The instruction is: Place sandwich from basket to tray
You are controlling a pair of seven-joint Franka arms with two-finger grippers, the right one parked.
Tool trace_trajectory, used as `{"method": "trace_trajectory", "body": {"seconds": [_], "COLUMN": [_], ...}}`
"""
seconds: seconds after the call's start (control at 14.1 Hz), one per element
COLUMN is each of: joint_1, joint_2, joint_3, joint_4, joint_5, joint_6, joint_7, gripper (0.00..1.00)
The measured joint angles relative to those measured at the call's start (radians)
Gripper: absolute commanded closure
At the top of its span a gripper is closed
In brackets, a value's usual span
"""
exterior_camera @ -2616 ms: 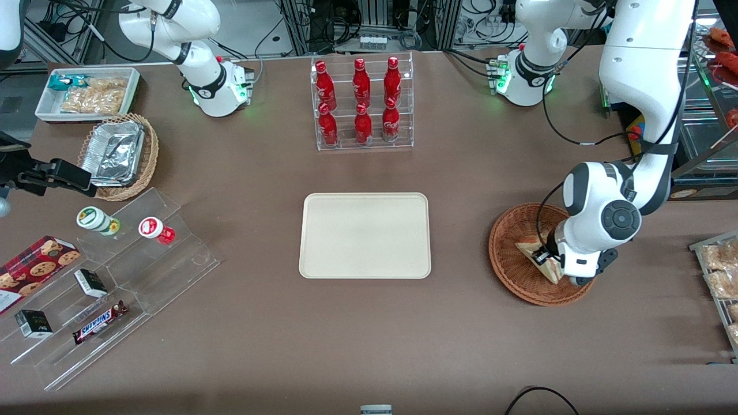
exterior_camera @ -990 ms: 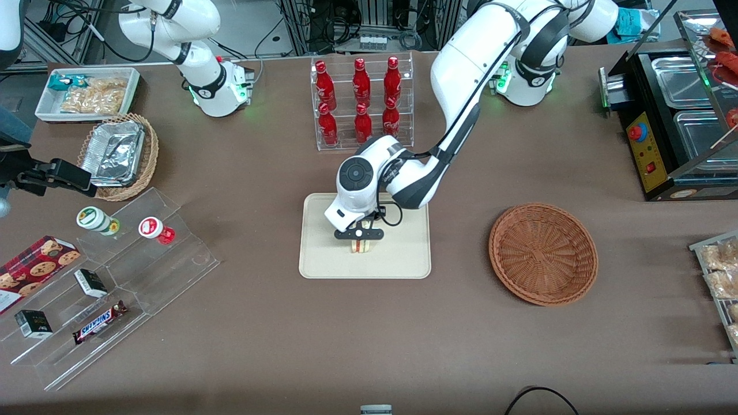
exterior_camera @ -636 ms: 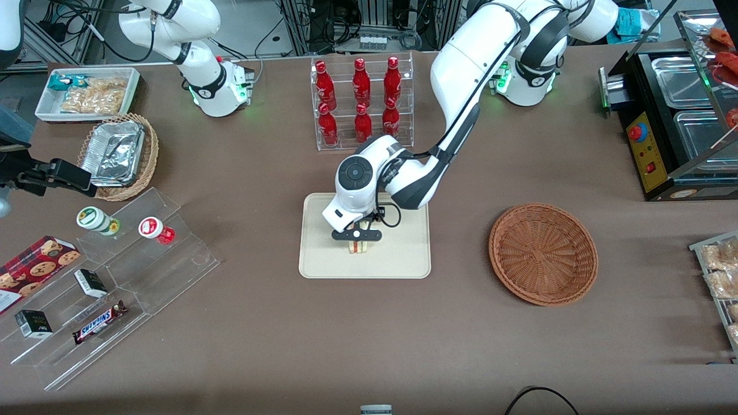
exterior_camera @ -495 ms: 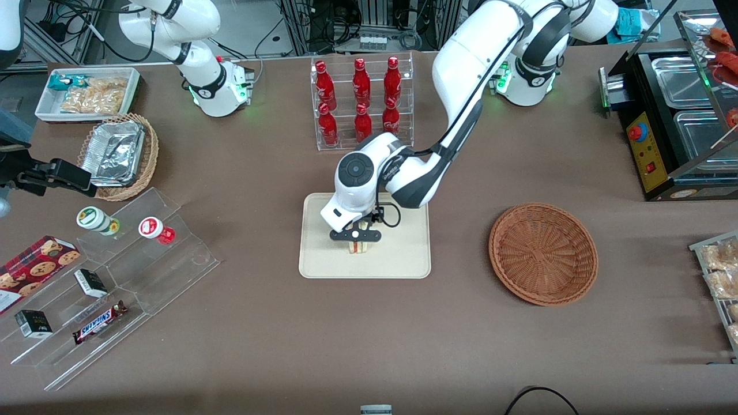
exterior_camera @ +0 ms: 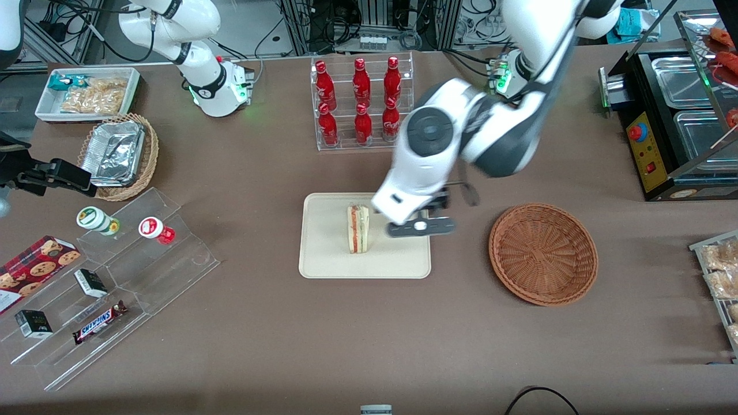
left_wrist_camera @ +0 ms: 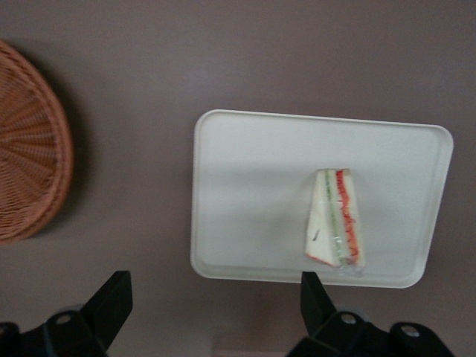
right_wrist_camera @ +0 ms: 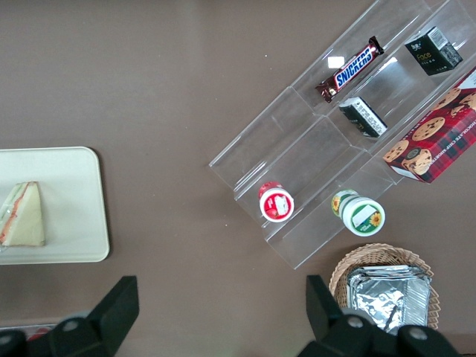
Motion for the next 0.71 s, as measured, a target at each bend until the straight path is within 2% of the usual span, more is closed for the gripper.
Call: {"method": "trace_trajectory", "body": {"seconds": [0.21,0.57,0.71], "joint_1": [0.116,0.320,0.389], "joint_2": [-0.129,-0.363,-0.424], "joint_3": [0.002,0.004,0.005], "joint_4": [-0.089,-0.326,-0.377], "joint_5": [0.000,0.001,0.001], "joint_6": [-0.079,-0.084,-0.089], "joint_7": [0.104,0.314,0.362], "gripper": [0.00,0.00,0.00]}}
